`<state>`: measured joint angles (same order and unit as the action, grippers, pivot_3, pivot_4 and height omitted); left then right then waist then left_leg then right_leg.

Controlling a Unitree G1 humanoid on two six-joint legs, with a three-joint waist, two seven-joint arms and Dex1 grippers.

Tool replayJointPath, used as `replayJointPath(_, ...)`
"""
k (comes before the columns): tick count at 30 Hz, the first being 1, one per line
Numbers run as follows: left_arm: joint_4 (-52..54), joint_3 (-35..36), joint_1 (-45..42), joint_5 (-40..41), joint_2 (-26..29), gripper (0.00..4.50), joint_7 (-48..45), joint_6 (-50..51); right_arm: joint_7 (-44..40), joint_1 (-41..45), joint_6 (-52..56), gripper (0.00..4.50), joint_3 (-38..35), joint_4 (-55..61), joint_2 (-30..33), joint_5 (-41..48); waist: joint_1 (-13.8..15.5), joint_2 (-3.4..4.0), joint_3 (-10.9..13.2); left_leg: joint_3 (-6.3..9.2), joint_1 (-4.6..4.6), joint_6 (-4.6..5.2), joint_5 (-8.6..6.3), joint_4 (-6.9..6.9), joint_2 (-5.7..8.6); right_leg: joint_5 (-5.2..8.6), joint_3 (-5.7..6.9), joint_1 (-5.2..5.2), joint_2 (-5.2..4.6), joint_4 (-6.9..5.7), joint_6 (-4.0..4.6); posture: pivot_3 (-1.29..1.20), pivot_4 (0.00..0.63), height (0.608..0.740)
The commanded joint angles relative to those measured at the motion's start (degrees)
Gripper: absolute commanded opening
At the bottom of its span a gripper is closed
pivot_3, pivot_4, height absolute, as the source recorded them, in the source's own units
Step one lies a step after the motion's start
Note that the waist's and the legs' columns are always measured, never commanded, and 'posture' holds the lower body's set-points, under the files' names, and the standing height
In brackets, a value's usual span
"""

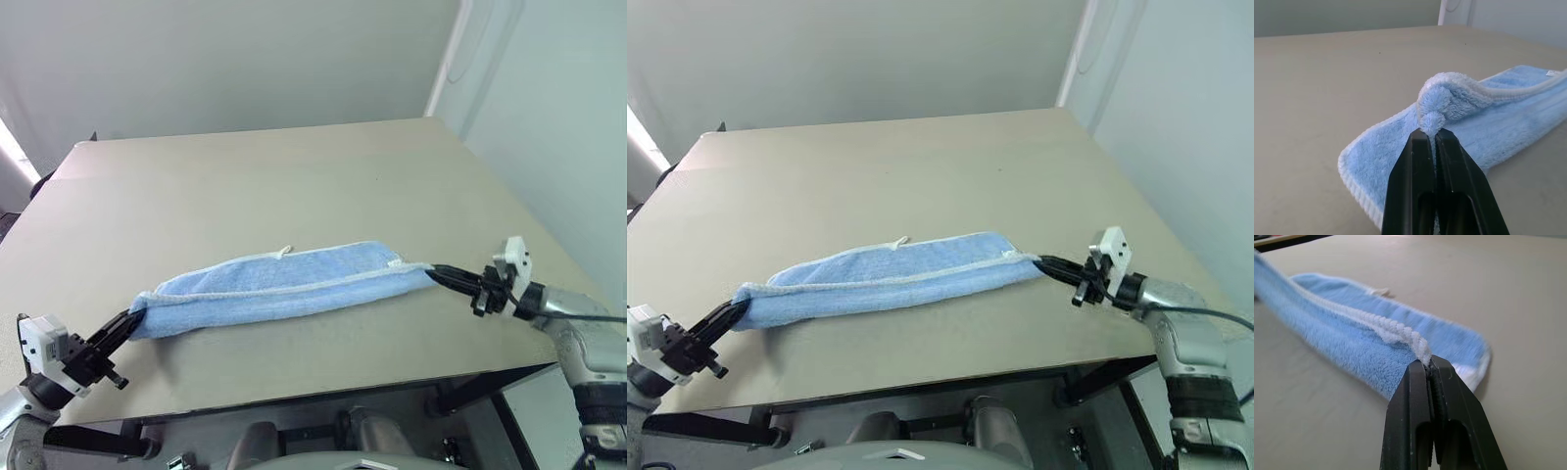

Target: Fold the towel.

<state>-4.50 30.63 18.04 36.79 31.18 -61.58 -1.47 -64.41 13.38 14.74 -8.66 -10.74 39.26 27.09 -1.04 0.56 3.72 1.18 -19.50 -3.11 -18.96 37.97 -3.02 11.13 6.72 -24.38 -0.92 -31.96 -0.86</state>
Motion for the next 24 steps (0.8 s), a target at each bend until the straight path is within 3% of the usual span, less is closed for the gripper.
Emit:
replayJointPath(1, -0.49, -0.78, -1.46, 0.10, 0.09, 0.02, 1.87, 2.71, 1.74, 4.78, 1.80, 0.00, 2.67, -3.05, -1.56, -2.28, 0.17, -0.34, -0.06, -0.18, 0.11, 0.04, -0.07, 0.01, 0.17, -0.21, -0.02, -0.02, -0.19, -0.40, -0.17, 0.00, 0.000, 0.740)
replayJointPath(8, -4.94, -1.17, -6.53, -1.18, 0.55, 0.02, 9.28, 8.84, 7.91, 15.70, -2.41, 0.00, 7.10, -16.25, -7.49, -10.22, 0.38, -0.53, -0.10, -0.64, 0.23, 0.07, -0.42, 0.09, 1.01, -0.50, -0.74, -0.74, -0.64, -2.34, 0.69, 0.00, 0.000, 0.740)
replayJointPath(24, -10.11, -1.83, -14.10, -2.63, 0.26, 0.02, 15.80, 11.98, 19.35, 30.16, -12.38, 0.00, 6.38, -39.77, -16.54, -16.95, -0.25, -0.58, -0.10, -0.85, 1.19, 0.14, -0.43, 0.23, 1.05, -0.36, -1.20, -0.50, -0.50, -3.13, 1.23, 0.00, 0.000, 0.740)
